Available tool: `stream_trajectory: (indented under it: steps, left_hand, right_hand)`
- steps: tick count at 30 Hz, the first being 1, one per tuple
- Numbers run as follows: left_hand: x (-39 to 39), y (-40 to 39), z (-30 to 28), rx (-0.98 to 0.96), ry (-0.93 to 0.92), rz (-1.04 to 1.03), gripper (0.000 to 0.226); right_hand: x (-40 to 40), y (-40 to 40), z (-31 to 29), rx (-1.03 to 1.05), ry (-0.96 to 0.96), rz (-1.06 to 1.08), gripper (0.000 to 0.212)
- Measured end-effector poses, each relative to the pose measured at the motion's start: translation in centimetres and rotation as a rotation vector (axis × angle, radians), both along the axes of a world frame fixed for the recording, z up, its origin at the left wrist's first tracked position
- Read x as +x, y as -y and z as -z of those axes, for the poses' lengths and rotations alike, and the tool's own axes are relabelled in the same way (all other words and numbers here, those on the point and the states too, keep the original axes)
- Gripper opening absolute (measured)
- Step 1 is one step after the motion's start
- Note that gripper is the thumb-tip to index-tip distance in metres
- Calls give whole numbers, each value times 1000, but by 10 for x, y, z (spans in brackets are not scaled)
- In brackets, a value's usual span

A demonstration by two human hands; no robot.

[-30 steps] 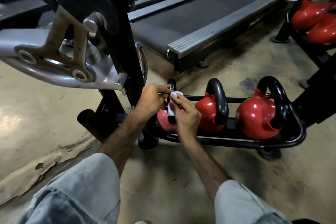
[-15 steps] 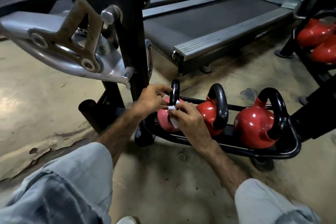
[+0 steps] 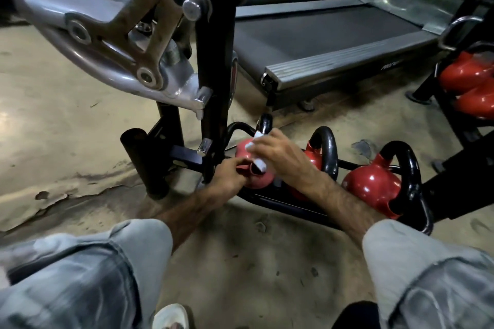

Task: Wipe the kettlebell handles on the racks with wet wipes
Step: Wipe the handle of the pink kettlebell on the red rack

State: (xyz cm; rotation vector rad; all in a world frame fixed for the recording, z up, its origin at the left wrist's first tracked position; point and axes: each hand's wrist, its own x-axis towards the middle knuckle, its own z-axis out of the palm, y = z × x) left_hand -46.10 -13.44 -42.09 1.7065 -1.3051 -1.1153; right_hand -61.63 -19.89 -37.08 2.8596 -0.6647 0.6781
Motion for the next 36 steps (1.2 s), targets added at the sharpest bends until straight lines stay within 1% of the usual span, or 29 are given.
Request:
stream_trajectory:
  steps: [2,3,4,6,7,8,9,12,14,16,17,18,20,21,22,23,24,26,29,31,32,33,34,36]
  left_hand:
    - [-1,0,0,18,-75,-21,51]
    - [1,2,2,19,-95,-20,51]
    - [1,2,2,12,-109,-10,50]
    - [5,2,6,-9,-109,-3,42]
    - [8,2,8,-9,-112,-5,41]
    - [8,3,10,-1,-120,-7,41]
    - [8,3,10,-3,-126,-6,40]
    - [7,3,10,4,-150,-12,43]
    - [8,6,17,27,-151,-32,42]
    - [9,6,16,40,-138,-46,30]
    - [8,5,12,35,-144,-45,25]
    - [8,5,10,27,-160,-41,28]
    - [6,4,7,41,-207,-45,42]
    - [6,4,6,49,-218,-47,45]
    - [6,4,6,50,-219,-51,47]
    - [7,5,7,49,-213,-61,48]
    - [7,4,6,43,-207,-64,50]
    - [7,0,-4,8,-177,-58,44]
    - [3,0,-18,-108,-129,-85,24]
    - [1,2,-28,-203,-74,-80,21]
    - [1,5,-31,-246,-34,-64,22]
    - [2,7,-34,-278,5,-47,25]
    - [3,10,-38,-309,53,-10,30]
    - [6,16,-45,-368,144,84,36]
  right_hand:
    - [7,12,-9,8,79,21,11]
    - [7,14,-12,7,80,-10,13]
    - [6,10,-14,6,21,-71,21]
    - [3,-3,-16,42,-203,-217,31]
    - [2,-4,-18,49,-301,-256,34]
    - [3,0,-20,37,-369,-257,35]
    - [5,9,-23,27,-397,-223,35]
    - [19,29,-24,-30,-351,-121,31]
    - [24,23,-18,-62,-410,-179,28]
    - [21,14,-21,-60,-494,-265,26]
    - [20,18,-27,-72,-512,-270,27]
    - [20,27,-31,-77,-507,-234,30]
    - [22,43,-40,-71,-483,-140,38]
    - [24,46,-40,-55,-476,-119,42]
    - [24,45,-37,-51,-445,-121,42]
    - [21,40,-31,-57,-371,-130,39]
    - [15,34,-24,-48,-251,-118,34]
    - [-2,14,-4,83,83,13,26]
    - [-9,-27,23,416,543,309,17]
    - [0,-42,38,722,842,528,13]
    - [5,-46,43,862,951,614,10]
    - [9,-48,46,993,1012,676,7]
    - [13,-48,47,1114,1050,723,9]
    - [17,-39,39,1365,1067,741,13]
